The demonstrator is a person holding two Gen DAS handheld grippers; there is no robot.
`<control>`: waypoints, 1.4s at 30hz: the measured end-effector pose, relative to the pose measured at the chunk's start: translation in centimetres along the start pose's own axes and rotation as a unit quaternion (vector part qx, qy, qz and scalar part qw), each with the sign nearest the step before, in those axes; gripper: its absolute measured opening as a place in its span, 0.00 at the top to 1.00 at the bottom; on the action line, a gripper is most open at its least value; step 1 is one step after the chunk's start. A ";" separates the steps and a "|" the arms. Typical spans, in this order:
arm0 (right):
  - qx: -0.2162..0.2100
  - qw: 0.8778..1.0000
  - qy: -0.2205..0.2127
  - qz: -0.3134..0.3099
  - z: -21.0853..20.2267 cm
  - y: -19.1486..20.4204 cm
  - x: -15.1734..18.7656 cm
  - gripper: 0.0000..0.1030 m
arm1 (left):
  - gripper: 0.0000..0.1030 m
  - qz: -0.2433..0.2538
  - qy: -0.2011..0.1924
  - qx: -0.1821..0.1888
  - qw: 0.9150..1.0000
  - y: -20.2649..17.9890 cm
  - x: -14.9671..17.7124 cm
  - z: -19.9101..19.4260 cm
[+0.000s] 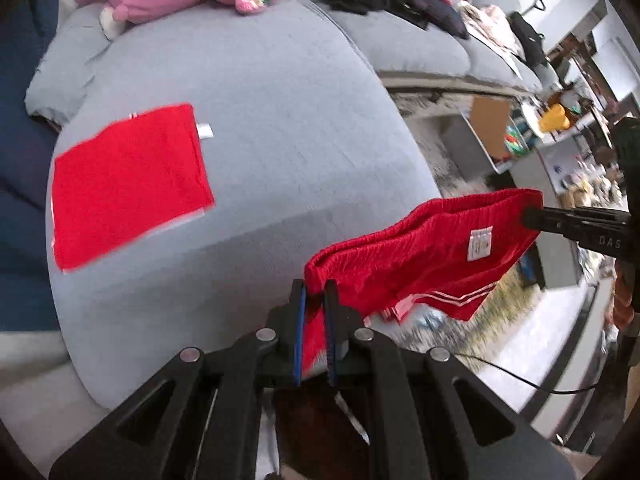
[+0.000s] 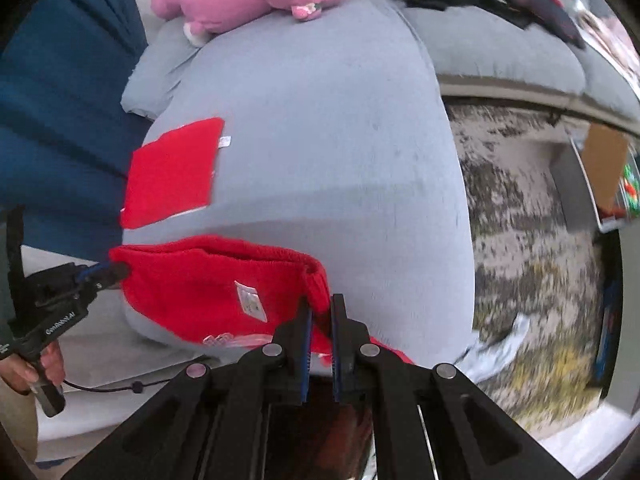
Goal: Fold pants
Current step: 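Carry the shorts by the waistband with both tools onto the sofa seat, then lay the shorts flat beside the red cloth and open both tools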
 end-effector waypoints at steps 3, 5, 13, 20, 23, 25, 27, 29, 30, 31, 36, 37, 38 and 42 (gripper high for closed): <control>0.000 1.000 0.009 -0.014 2.1 -1.4 -3.9 0.93 | 0.94 -0.020 -0.003 -0.007 1.000 1.0 -3.3 2.1; 0.001 1.000 0.016 -0.019 3.5 -2.3 -6.1 0.93 | 0.94 -0.034 -0.001 -0.012 0.999 1.6 -5.3 3.5; 0.003 0.999 0.031 -0.043 8.6 -4.0 -13.0 0.93 | 0.94 -0.086 0.002 -0.012 0.996 4.9 -11.0 8.7; 0.021 0.999 0.017 -0.036 11.7 -5.1 -17.7 0.92 | 0.94 -0.116 0.006 -0.006 0.993 7.0 -15.2 12.1; 0.023 0.999 0.016 -0.031 13.5 -5.5 -19.6 0.92 | 0.94 -0.120 0.013 -0.010 0.993 7.8 -16.6 13.6; 0.034 0.999 0.015 -0.038 14.6 -5.6 -20.5 0.92 | 0.94 -0.121 0.017 -0.015 0.992 8.2 -17.2 14.5; 0.046 0.998 0.017 -0.041 15.7 -5.7 -21.1 0.92 | 0.94 -0.123 0.022 -0.014 0.992 8.4 -17.7 15.4; 0.049 0.998 0.021 -0.038 16.5 -6.0 -21.4 0.92 | 0.94 -0.126 0.030 -0.016 0.991 8.7 -17.9 16.4; 0.049 0.998 0.024 -0.038 17.0 -6.2 -21.6 0.92 | 0.94 -0.127 0.034 -0.017 0.991 8.8 -17.9 16.7; 0.051 0.998 0.025 -0.036 17.3 -6.3 -21.7 0.91 | 0.94 -0.127 0.037 -0.018 0.991 8.9 -17.9 17.2; 0.064 0.997 0.027 -0.040 18.3 -6.6 -22.1 0.91 | 0.94 -0.118 0.045 -0.028 0.992 8.9 -17.7 18.2; 0.067 0.997 0.026 -0.041 18.4 -6.7 -22.1 0.91 | 0.94 -0.118 0.046 -0.028 0.992 8.8 -17.7 18.3; 0.068 0.996 0.026 -0.042 18.5 -6.7 -22.3 0.91 | 0.94 -0.118 0.047 -0.029 0.992 8.8 -17.6 18.4; 0.083 0.995 0.025 -0.042 18.9 -7.0 -22.6 0.88 | 0.93 -0.115 0.051 -0.035 0.991 8.8 -17.5 19.1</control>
Point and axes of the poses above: each gripper's, at about its wrist camera, not at the fingertips, and z roughly the way its jaws point, y to its left, x to its underside, the point moved 8 cm from there along z, roughly the way its jaws point, and after that the axes turned 13 degrees about y, right-handed, at the moved point
